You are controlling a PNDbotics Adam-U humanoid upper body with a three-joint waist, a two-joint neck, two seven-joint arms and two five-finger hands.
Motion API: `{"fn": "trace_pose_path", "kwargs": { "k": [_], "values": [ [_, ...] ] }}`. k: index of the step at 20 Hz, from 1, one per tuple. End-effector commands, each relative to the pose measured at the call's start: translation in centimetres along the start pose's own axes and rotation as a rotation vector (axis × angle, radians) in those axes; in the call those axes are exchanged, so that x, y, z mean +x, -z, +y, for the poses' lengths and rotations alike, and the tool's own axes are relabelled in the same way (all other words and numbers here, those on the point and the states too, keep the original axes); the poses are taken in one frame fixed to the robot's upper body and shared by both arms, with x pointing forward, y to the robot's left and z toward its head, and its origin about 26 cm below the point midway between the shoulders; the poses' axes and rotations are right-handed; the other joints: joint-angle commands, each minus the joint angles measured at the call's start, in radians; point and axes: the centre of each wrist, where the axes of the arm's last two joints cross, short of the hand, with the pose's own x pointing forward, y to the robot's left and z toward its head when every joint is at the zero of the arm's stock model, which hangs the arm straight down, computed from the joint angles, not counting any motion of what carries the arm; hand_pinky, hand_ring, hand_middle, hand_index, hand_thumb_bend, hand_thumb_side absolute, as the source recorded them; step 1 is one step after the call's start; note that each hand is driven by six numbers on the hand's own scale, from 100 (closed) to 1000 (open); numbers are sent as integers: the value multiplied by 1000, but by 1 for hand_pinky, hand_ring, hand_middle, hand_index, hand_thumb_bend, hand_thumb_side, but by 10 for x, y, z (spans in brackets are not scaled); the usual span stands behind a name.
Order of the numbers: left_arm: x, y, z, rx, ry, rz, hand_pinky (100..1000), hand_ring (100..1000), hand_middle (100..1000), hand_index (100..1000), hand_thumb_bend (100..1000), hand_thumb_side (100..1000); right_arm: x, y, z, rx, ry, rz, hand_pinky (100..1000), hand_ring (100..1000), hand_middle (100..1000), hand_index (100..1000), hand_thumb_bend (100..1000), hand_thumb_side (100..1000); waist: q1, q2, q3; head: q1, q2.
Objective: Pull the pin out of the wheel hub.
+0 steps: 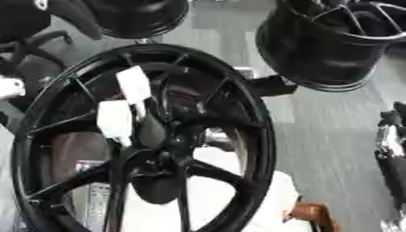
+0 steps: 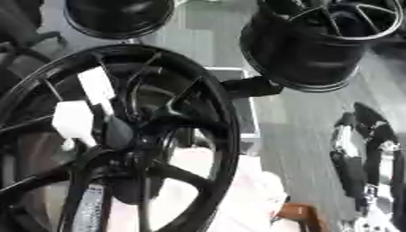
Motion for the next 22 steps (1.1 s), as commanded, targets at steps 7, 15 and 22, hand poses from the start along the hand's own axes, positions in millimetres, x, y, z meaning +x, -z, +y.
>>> {"fn": "trace_pose_path", "kwargs": {
  "k": [7, 15, 22],
  "values": [
    [7, 1, 7, -151, 140, -70, 839, 804, 765, 893, 100, 296, 5, 4, -3, 0, -2, -24, 883, 865, 641, 799, 100, 574, 7, -20, -3, -7, 3],
    [12, 9, -5, -283, 194, 33, 838, 811, 767, 892, 100, 402, 5, 4, -2, 5, -6, -25, 883, 864, 641, 799, 100, 573, 11, -24, -6, -9, -3],
    [4, 15, -17, -333, 194, 63, 836, 808, 764, 894, 100, 465, 6, 4, -2, 8, -4, -26, 883, 864, 641, 799, 100, 573, 11, -25, -9, -6, -6]
  ]
}}
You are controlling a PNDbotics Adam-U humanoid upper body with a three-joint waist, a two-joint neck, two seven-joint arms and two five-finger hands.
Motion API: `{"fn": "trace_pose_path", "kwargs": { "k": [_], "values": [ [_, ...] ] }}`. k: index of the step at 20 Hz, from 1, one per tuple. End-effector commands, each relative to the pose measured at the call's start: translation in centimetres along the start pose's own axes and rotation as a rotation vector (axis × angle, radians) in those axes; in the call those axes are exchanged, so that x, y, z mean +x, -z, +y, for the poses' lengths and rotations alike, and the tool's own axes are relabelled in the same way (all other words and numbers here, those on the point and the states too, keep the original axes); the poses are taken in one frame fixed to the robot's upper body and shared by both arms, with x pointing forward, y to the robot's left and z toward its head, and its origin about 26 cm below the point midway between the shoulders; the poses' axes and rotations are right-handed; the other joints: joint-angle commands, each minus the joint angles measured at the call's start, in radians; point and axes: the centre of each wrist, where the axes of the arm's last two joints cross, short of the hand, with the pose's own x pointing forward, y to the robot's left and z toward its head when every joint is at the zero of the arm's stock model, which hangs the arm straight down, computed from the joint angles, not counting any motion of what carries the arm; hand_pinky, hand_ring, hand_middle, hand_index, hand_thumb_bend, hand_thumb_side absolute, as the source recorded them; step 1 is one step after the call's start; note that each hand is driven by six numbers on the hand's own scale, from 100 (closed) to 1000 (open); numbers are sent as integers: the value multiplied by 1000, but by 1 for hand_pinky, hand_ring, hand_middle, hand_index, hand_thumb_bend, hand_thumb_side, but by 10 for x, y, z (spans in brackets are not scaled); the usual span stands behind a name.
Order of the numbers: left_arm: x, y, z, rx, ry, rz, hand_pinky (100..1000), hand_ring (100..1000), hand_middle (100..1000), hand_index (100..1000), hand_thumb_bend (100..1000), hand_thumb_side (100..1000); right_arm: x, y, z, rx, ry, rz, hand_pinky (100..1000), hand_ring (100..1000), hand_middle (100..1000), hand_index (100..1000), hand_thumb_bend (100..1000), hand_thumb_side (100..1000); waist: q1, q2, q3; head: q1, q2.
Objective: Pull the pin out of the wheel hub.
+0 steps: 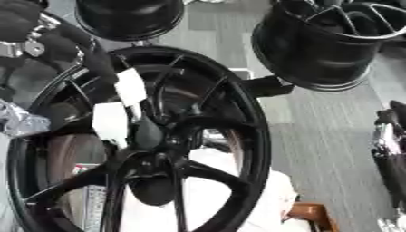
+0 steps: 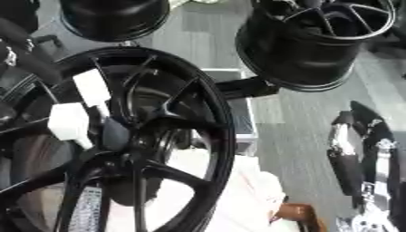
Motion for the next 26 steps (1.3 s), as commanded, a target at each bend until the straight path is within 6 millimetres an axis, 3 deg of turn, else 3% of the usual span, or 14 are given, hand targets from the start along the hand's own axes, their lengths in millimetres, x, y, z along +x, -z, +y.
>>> {"fn": "trace_pose_path", "kwargs": {
  "k": [1, 6, 10, 12, 15, 16, 18, 21, 22, 26],
  "values": [
    [-2, -5, 4, -127, 102, -37, 836, 808, 764, 894, 100, 469, 5, 3, -2, 4, -3, -26, 883, 864, 641, 799, 100, 574, 6, -19, -1, 2, -5],
    [-4, -6, 1, -127, 81, -27, 839, 809, 765, 899, 100, 518, 5, 3, -2, 2, -3, -23, 883, 864, 641, 798, 100, 576, 6, -20, -1, 1, -4],
    [-3, -9, -3, -111, 45, 16, 843, 811, 750, 882, 100, 706, 5, 3, -2, 0, -2, -21, 882, 863, 641, 798, 100, 577, 8, -20, -2, 1, -3],
    [-1, -12, -4, -93, 23, 75, 839, 804, 740, 878, 100, 660, 5, 2, -2, 0, -2, -20, 882, 863, 641, 798, 100, 578, 10, -20, -1, 1, -3],
    [5, -10, -8, -75, -11, 136, 840, 805, 750, 900, 100, 692, 5, 2, -2, 1, -1, -18, 882, 863, 641, 798, 100, 581, 13, -20, -2, 2, -3],
    [7, -10, -8, -67, -16, 154, 842, 808, 757, 905, 100, 626, 5, 2, -2, 1, -1, -17, 882, 863, 641, 798, 100, 582, 14, -20, -2, 1, -3],
    [8, -11, -9, -43, -29, 196, 846, 813, 767, 910, 100, 583, 5, 2, -2, 1, -2, -17, 882, 863, 640, 798, 100, 582, 16, -21, -3, 1, -3],
    [8, -9, -15, -14, -71, 232, 854, 818, 777, 923, 100, 614, 5, 2, -2, 0, -3, -15, 882, 863, 640, 797, 100, 584, 19, -21, -4, 1, -3],
    [9, -9, -15, -2, -85, 236, 853, 817, 776, 921, 100, 579, 5, 2, -2, -1, -3, -15, 881, 863, 640, 797, 100, 585, 21, -21, -4, 1, -2],
    [9, -8, -16, 40, -118, 256, 847, 808, 767, 915, 100, 574, 5, 2, -2, -2, -5, -13, 881, 863, 640, 797, 100, 588, 23, -21, -3, 3, -2]
  ]
}}
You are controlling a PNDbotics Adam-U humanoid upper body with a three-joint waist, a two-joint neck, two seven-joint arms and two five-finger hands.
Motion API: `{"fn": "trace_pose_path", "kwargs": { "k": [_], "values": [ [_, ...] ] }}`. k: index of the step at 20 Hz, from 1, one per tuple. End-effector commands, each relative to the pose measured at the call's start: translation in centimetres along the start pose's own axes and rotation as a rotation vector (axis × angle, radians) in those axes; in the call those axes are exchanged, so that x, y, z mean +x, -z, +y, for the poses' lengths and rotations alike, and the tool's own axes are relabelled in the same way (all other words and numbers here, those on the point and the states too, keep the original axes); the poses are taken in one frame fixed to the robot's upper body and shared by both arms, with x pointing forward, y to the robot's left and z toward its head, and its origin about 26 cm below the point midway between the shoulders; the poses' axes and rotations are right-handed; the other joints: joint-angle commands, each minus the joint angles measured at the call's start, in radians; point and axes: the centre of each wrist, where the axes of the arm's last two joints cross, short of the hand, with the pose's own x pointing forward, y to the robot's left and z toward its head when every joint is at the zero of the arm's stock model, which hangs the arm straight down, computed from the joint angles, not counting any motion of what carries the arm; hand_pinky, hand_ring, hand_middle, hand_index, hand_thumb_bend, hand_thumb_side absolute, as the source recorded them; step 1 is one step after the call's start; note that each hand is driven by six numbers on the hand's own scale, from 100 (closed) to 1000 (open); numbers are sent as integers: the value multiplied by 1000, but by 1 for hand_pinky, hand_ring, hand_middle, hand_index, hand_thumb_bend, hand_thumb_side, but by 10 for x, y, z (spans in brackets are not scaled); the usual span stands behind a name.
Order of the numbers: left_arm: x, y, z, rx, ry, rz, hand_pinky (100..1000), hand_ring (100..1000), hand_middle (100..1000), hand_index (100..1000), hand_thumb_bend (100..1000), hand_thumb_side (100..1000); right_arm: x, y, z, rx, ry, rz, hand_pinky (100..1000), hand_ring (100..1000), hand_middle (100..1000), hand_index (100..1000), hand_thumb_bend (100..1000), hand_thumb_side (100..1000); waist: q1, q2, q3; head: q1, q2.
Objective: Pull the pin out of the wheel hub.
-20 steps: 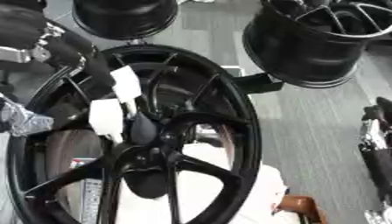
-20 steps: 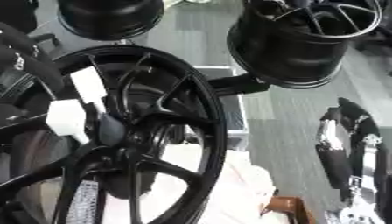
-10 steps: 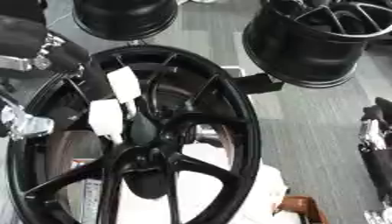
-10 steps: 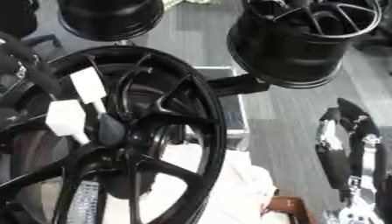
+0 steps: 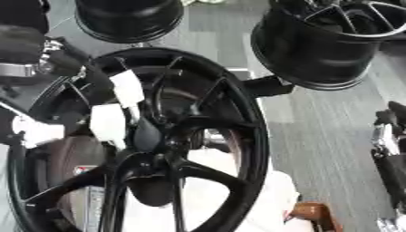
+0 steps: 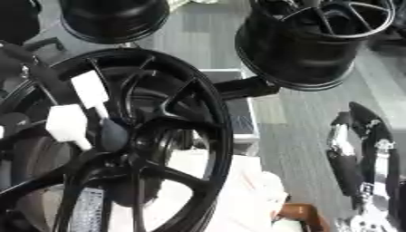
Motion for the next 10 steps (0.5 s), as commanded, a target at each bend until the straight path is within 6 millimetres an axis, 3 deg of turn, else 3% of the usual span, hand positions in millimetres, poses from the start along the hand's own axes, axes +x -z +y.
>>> {"fn": "trace_pose_path", "kwargs": {
  "k": [1, 3, 6, 10],
  "values": [
    [1, -7, 6, 24, -3, 40, 847, 808, 765, 915, 100, 570, 5, 3, -3, -3, -5, -19, 881, 863, 640, 797, 100, 588, 4, -17, -1, 3, -2],
    [1, -6, 5, 25, -25, 46, 844, 802, 758, 921, 100, 613, 5, 3, -3, -3, -7, -21, 881, 863, 640, 797, 100, 587, 4, -17, -2, 4, -2],
    [1, -5, 2, -22, -48, 55, 847, 807, 760, 933, 100, 765, 5, 3, -3, -4, -7, -22, 881, 863, 640, 797, 100, 589, 4, -16, -3, 6, -2],
    [2, -4, 2, -70, -42, 65, 853, 814, 769, 939, 100, 817, 5, 3, -3, -3, -5, -20, 881, 862, 639, 797, 100, 590, 5, -15, -3, 8, -1]
  ]
}}
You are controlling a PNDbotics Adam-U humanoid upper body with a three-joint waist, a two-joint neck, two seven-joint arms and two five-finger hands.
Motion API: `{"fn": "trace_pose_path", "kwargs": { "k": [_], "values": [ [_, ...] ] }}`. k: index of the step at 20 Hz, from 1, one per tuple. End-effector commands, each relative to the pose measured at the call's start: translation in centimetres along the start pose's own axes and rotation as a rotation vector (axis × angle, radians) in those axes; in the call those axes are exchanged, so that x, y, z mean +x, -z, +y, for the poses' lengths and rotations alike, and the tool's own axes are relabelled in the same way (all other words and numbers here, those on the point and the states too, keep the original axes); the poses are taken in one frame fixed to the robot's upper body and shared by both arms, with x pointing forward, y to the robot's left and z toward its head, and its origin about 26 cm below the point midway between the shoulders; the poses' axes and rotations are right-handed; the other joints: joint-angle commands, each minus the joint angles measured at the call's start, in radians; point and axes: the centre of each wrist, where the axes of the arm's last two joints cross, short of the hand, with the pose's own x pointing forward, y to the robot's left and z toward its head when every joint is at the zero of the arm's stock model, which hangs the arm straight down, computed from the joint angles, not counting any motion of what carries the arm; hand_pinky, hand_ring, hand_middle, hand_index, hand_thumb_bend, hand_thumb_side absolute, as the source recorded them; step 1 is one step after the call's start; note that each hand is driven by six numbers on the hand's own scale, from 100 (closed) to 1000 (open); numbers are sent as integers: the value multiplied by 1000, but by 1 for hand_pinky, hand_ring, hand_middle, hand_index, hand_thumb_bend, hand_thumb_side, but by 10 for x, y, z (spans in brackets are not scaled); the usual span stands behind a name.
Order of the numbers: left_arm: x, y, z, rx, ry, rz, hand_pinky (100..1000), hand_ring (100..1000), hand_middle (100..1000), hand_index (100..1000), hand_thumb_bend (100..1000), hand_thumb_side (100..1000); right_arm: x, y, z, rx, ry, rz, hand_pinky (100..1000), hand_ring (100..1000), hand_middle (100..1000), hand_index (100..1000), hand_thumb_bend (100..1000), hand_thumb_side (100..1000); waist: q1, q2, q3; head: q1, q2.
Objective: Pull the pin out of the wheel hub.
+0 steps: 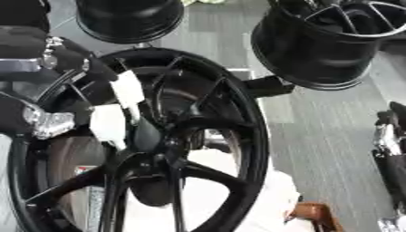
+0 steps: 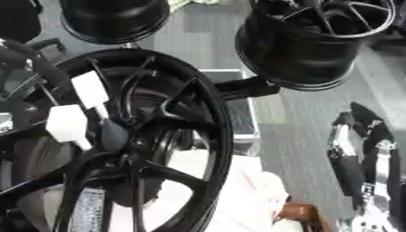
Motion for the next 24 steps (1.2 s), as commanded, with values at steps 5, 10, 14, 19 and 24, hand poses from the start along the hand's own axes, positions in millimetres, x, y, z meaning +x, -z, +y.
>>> {"fn": "trace_pose_path", "kwargs": {
  "k": [5, 10, 14, 19, 24],
  "values": [
    [3, -7, 9, -41, 51, 43, 856, 819, 771, 926, 100, 921, 4, 2, -3, -4, -4, -19, 881, 862, 638, 796, 100, 593, 4, -15, 0, 4, -2],
    [4, -5, 10, -40, 69, 51, 862, 824, 776, 925, 100, 989, 4, 2, -2, -3, -3, -19, 881, 862, 637, 796, 100, 592, 2, -14, 0, 5, -4],
    [5, -3, 10, -39, 85, 57, 889, 849, 804, 931, 100, 1000, 5, 2, -2, 0, -1, -18, 880, 861, 637, 796, 100, 594, 1, -13, 0, 7, -4],
    [6, -1, 9, -35, 125, 69, 916, 875, 826, 941, 100, 1000, 5, 2, -1, 1, 1, -18, 880, 861, 636, 795, 100, 597, 1, -10, -2, 8, -8],
    [3, 3, 7, -33, 156, 89, 908, 868, 800, 925, 100, 956, 5, 2, -1, 3, 4, -18, 880, 861, 636, 795, 100, 600, 1, -7, -5, 10, -11]
  ]
}}
